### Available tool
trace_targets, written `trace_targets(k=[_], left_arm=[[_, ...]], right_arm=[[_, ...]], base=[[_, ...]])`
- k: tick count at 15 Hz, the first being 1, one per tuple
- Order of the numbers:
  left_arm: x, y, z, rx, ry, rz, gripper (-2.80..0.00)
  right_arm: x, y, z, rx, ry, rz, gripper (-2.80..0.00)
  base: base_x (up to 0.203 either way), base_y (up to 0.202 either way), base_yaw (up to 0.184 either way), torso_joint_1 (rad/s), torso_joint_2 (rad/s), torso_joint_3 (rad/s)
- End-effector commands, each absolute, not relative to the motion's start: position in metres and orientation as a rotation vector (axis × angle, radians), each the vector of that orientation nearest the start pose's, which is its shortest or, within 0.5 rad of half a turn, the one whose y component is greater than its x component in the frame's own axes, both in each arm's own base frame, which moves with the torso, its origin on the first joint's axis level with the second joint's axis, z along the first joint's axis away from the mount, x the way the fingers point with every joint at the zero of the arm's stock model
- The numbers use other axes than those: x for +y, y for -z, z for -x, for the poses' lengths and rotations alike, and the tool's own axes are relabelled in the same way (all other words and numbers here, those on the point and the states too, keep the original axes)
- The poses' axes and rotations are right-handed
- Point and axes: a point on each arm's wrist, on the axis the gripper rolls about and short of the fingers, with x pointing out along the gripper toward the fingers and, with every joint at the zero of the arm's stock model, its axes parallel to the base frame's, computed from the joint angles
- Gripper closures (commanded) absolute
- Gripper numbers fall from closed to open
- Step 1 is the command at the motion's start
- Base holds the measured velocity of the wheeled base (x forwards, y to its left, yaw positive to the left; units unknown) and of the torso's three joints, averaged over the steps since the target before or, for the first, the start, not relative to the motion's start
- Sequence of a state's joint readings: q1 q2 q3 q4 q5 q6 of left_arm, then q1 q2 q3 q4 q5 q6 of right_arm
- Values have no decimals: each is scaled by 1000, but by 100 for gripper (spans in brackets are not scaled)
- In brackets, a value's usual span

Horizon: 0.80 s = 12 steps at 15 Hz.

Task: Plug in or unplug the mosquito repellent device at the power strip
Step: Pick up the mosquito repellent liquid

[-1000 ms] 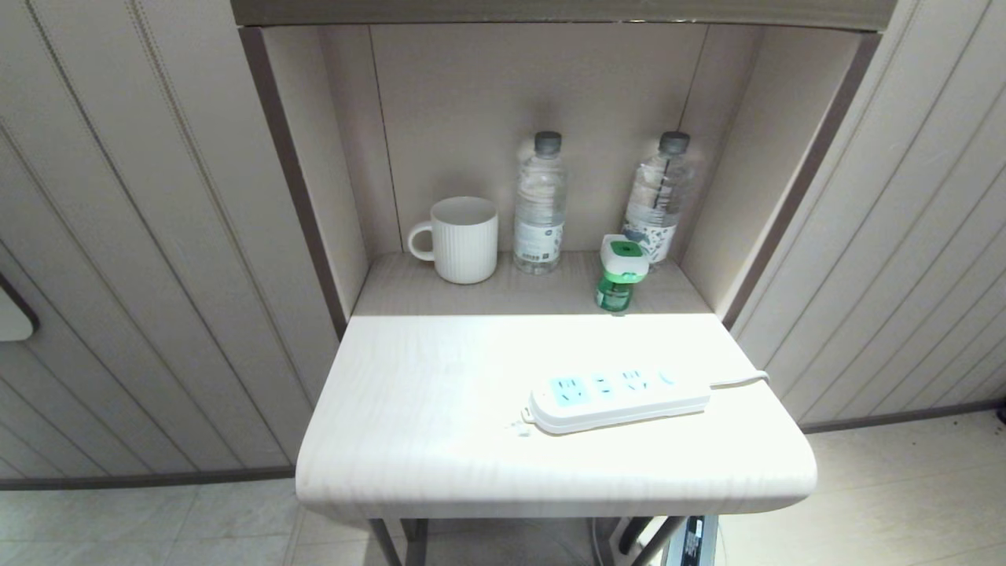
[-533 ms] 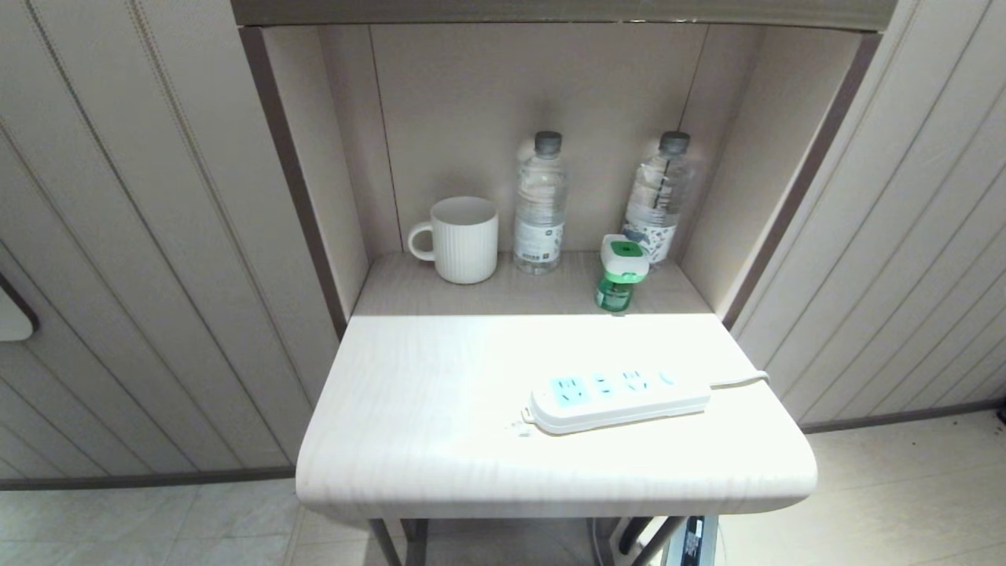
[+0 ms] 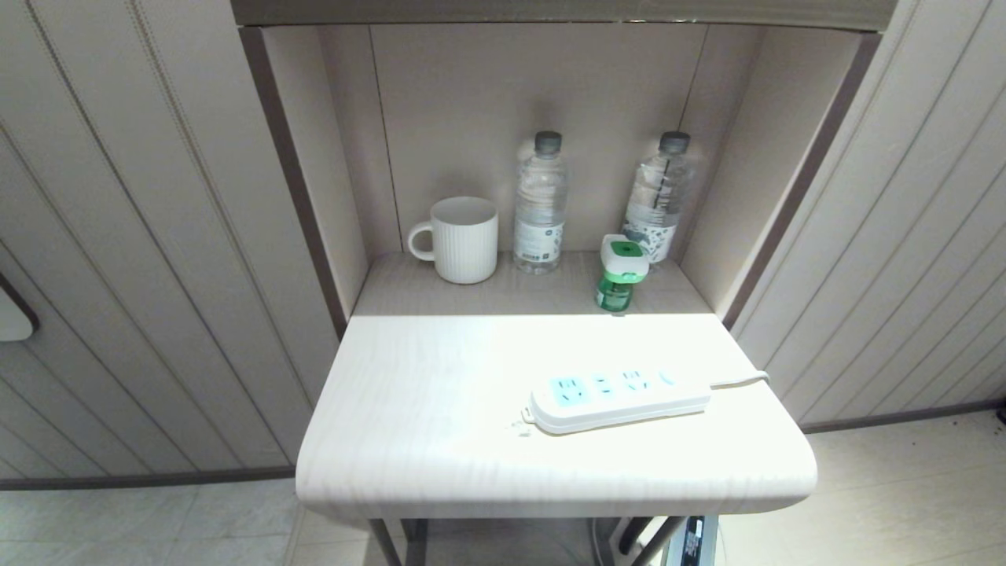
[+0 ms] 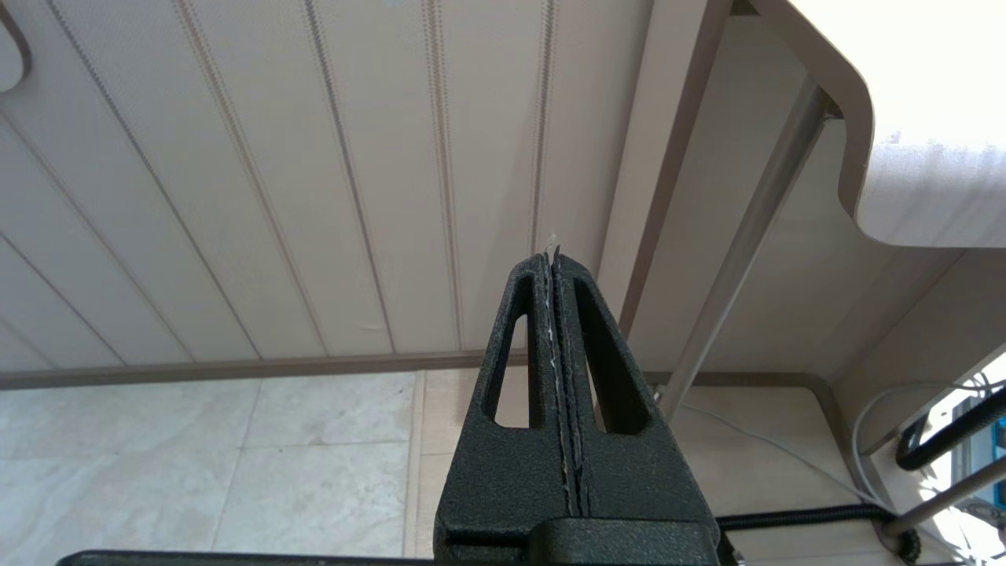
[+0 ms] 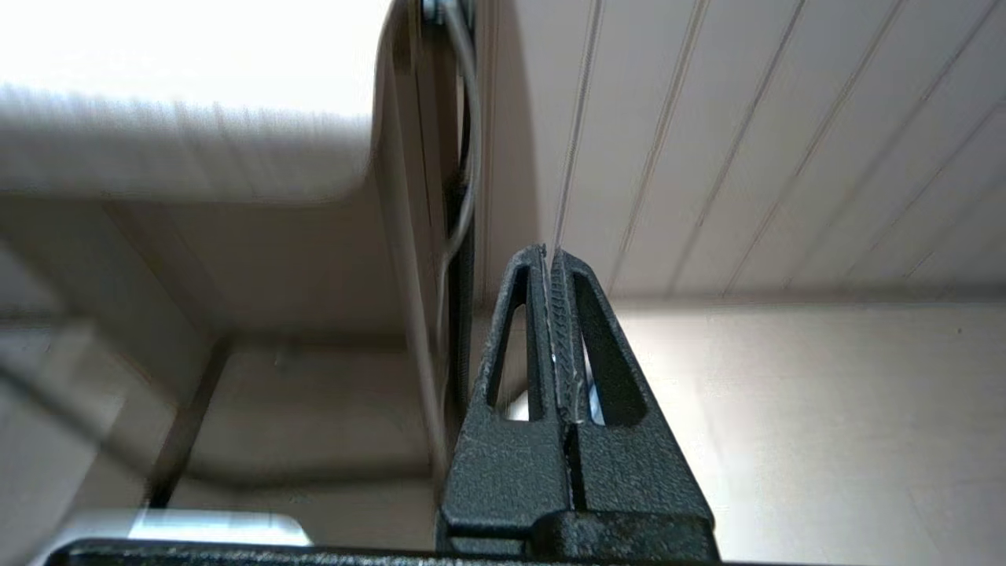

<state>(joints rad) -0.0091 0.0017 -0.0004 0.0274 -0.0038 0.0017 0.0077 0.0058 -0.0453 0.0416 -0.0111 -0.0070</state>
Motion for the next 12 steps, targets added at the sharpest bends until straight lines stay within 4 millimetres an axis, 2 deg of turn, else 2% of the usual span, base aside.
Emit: trace_targets(k=[1,2,4,6,9,11,12], left_arm=[[0,-73,23,31,14,-2,0],[0,-73,23,29,14,-2,0],[0,-73,23,31,14,-2,0],[0,-73,23,31,14,-2,0],[0,-73,23,31,12,-2,0],[0,-73,23,31,14,-2,0],[0,-73,23,31,14,-2,0]], right_arm=[[-1,-120,33,-59,3,9,0],[-1,-148,37,-89,2,9,0],[0,-199,30,-89,-10,20,0],[1,-237,6,-39,-58,34,0],[5,-276,-45,60,-217,61,0],[19,-284,-79,165,-418,62,0],[33,-284,-95,225,-516,71,0]], base=[[0,0,0,0,0,0],[0,0,0,0,0,0],[0,0,0,0,0,0],[0,0,0,0,0,0],[0,0,0,0,0,0],[0,0,0,0,0,0],[0,0,0,0,0,0]])
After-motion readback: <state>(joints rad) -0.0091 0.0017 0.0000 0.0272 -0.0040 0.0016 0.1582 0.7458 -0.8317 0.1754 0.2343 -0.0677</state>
